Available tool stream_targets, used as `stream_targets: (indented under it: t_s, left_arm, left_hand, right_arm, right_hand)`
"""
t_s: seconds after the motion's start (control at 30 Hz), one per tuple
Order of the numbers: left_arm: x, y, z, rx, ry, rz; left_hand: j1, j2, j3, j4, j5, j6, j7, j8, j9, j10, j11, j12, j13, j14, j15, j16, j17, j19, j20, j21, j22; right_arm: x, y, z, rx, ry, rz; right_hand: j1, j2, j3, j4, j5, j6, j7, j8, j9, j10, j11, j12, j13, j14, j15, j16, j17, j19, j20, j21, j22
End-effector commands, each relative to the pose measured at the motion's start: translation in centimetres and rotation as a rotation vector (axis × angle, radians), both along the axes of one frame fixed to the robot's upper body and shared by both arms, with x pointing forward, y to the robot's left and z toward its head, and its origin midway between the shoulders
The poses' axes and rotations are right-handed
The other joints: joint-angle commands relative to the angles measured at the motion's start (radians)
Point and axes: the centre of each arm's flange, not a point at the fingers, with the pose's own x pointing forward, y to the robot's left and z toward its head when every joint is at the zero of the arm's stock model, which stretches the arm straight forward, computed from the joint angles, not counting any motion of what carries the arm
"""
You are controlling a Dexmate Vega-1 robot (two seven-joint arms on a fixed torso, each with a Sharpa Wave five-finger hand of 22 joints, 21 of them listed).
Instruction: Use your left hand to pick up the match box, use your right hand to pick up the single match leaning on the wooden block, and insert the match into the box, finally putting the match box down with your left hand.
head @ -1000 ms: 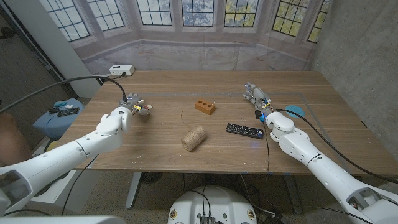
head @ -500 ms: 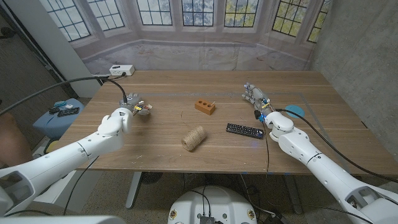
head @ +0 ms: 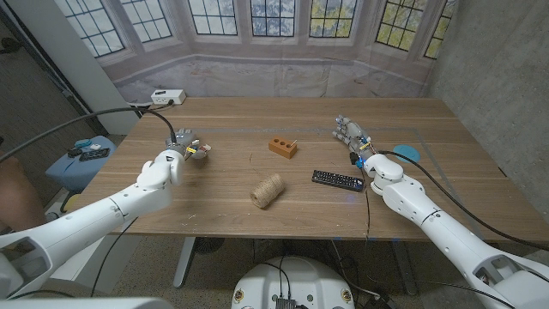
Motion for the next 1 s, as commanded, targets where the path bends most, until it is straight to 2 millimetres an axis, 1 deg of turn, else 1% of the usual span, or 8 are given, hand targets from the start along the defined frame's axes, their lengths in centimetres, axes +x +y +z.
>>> stream_targets:
  t_s: [0.03,0.07,0.37,0.47,0.57,0.83,0.93,1.0]
  left_arm:
    - [0.35,-0.13,-0.11,-0.002,-0.02,0.001]
    - [0.37,-0.14,-0.1,-0.002,-0.021,0.002]
    - [0.47,-0.25,-0.02,-0.005,-0.03,0.007]
    - [0.5,-0.28,-0.04,-0.003,-0.037,0.004]
    - [0.5,-0.34,-0.04,-0.002,-0.041,0.0]
    - [0.33,-0.5,0.21,-0.005,-0.061,0.005]
    - [0.27,-0.52,0.22,-0.005,-0.065,0.008]
    - [0.23,-0.52,0.23,0.0,-0.066,0.003]
  left_hand:
    - [0.024,0.002,0.005,-0.003,0.005,0.037,-0.008,0.012,0.004,0.031,-0.002,0.011,0.0,0.019,-0.004,0.01,-0.001,0.02,0.001,0.007,0.002]
    - [0.029,0.003,0.005,-0.003,0.006,0.046,-0.011,0.014,0.004,0.039,0.003,0.012,0.0,0.023,-0.007,0.01,-0.001,0.024,0.0,0.007,0.002]
    - [0.047,0.006,0.006,-0.003,0.007,0.083,-0.022,0.019,0.005,0.063,-0.005,0.013,0.0,0.031,-0.016,0.006,-0.002,0.043,-0.004,0.009,0.002]
    - [0.055,0.008,0.006,-0.003,0.007,0.099,-0.028,0.022,0.005,0.076,-0.009,0.014,0.0,0.042,-0.02,0.007,-0.002,0.052,-0.004,0.01,0.002]
    - [0.062,0.009,0.006,-0.004,0.008,0.114,-0.031,0.024,0.006,0.086,-0.019,0.015,0.0,0.051,-0.026,0.008,-0.002,0.061,-0.006,0.011,0.003]
    - [0.082,0.01,0.004,-0.004,0.008,0.159,-0.047,0.032,0.008,0.119,-0.029,0.017,0.0,0.075,-0.039,0.009,-0.003,0.084,-0.012,0.013,0.003]
    - [0.087,0.01,0.002,-0.004,0.008,0.17,-0.05,0.034,0.008,0.127,-0.03,0.016,0.0,0.082,-0.038,0.009,-0.003,0.091,-0.011,0.014,0.004]
    - [0.091,0.009,0.001,-0.003,0.008,0.178,-0.052,0.034,0.009,0.136,-0.037,0.017,0.0,0.088,-0.044,0.008,-0.003,0.096,-0.012,0.014,0.004]
  right_arm:
    - [0.3,0.14,0.06,0.0,0.007,0.002]
    - [0.3,0.14,0.09,0.001,0.007,0.002]
    - [0.39,0.07,0.17,0.003,0.007,-0.001]
    - [0.4,0.06,0.13,0.003,0.009,-0.001]
    - [0.38,0.05,0.09,0.003,0.01,-0.001]
    - [0.23,-0.06,0.06,0.006,0.009,-0.004]
    - [0.23,-0.05,0.02,0.007,0.01,-0.003]
    - [0.23,0.0,-0.02,0.008,0.01,-0.001]
  right_hand:
    - [-0.004,0.002,0.001,-0.004,-0.002,0.003,0.005,-0.001,0.004,-0.001,0.006,0.007,0.004,0.0,0.006,0.004,0.003,0.004,0.006,0.006,0.004]
    - [-0.004,0.002,0.001,-0.004,-0.002,0.003,0.005,-0.001,0.004,-0.001,0.007,0.007,0.004,0.0,0.005,0.004,0.003,0.005,0.006,0.006,0.004]
    - [-0.004,0.002,0.001,-0.004,-0.002,0.003,0.005,-0.001,0.004,-0.001,0.008,0.007,0.004,0.0,0.005,0.004,0.003,0.005,0.007,0.006,0.004]
    - [-0.005,0.002,0.001,-0.004,-0.002,0.003,0.006,-0.001,0.004,-0.001,0.008,0.007,0.004,0.001,0.005,0.005,0.003,0.005,0.008,0.006,0.004]
    - [-0.005,0.002,0.001,-0.004,-0.002,0.003,0.006,-0.001,0.004,-0.001,0.008,0.007,0.004,0.001,0.005,0.005,0.003,0.004,0.008,0.005,0.004]
    - [-0.006,0.002,0.001,-0.004,-0.002,0.003,0.006,-0.001,0.004,-0.001,0.006,0.007,0.004,0.003,0.008,0.006,0.004,0.005,0.008,0.006,0.004]
    - [-0.006,0.002,0.001,-0.004,-0.002,0.003,0.006,-0.001,0.004,-0.001,0.007,0.007,0.004,0.003,0.009,0.006,0.004,0.005,0.009,0.006,0.004]
    - [-0.007,0.002,0.0,-0.004,-0.002,0.003,0.006,-0.001,0.004,-0.001,0.007,0.007,0.004,0.003,0.008,0.006,0.004,0.005,0.009,0.006,0.004]
